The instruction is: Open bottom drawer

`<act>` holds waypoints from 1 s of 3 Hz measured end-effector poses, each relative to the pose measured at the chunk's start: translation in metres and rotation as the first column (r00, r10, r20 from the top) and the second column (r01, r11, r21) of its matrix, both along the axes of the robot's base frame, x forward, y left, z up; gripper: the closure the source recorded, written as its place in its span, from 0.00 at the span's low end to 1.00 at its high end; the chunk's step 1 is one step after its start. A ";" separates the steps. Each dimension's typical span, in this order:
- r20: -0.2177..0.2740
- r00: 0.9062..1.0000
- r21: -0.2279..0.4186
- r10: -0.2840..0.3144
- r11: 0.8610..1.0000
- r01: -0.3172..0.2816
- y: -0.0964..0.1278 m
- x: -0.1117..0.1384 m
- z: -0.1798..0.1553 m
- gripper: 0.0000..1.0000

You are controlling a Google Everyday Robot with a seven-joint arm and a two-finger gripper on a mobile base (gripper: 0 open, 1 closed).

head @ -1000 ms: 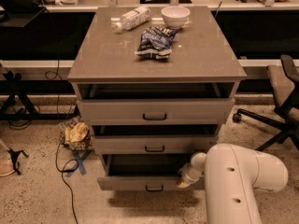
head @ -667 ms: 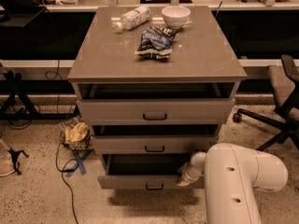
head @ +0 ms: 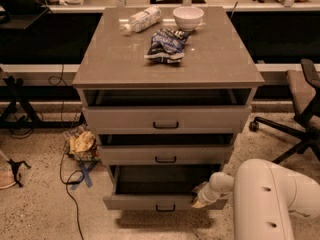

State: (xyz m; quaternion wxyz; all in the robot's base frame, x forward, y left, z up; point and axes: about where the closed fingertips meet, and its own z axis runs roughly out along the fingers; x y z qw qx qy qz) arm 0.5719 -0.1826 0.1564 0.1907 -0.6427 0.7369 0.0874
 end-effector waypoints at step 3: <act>-0.006 1.000 0.003 0.003 1.000 -0.003 0.003 -0.003 -0.003 0.11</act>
Offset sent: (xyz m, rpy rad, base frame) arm 0.0000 0.0000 0.0001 0.0000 0.0000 0.0000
